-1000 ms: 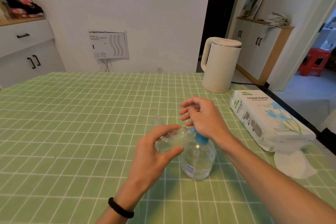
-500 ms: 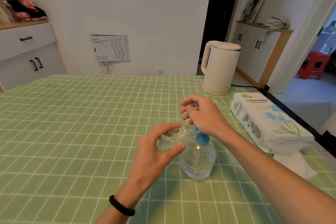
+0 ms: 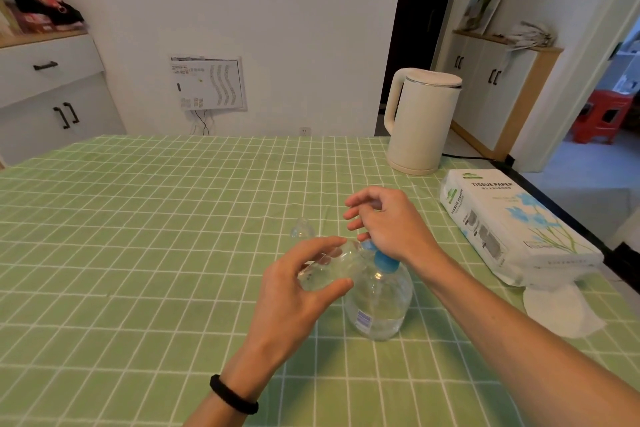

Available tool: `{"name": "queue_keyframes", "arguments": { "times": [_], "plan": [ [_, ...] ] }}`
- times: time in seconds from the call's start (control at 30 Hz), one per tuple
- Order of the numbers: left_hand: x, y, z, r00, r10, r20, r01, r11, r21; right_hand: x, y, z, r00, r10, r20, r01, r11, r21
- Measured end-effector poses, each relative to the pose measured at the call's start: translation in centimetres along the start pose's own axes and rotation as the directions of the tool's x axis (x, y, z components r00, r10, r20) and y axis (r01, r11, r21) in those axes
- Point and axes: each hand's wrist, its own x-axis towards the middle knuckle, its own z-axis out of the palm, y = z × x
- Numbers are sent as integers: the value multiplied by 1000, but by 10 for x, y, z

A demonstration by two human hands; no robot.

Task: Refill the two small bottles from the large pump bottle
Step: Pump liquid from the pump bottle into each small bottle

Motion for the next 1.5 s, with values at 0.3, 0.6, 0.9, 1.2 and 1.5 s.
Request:
{"name": "queue_keyframes", "arguments": {
  "times": [0.3,0.6,0.9,1.2,1.5],
  "plan": [
    [4,7,-4,1000,24,-14,-24,1000,18,2,-14,-3,996,-87,-16,87,996,10],
    [0,-1,1,1000,-11,-9,11,1000,-2,1,-1,-1,1000,14,9,-15,1000,9],
    [0,6,-1,1000,-14,-12,14,1000,0,0,-10,-3,999,-33,-33,32,999,-30],
    [1,4,-2,1000,8,-17,-7,1000,11,2,-10,0,999,-34,-31,34,999,-9],
    [-2,2,0,1000,-21,-9,21,1000,1,-2,-4,1,999,-1,-32,1,1000,-7]
  ]
}}
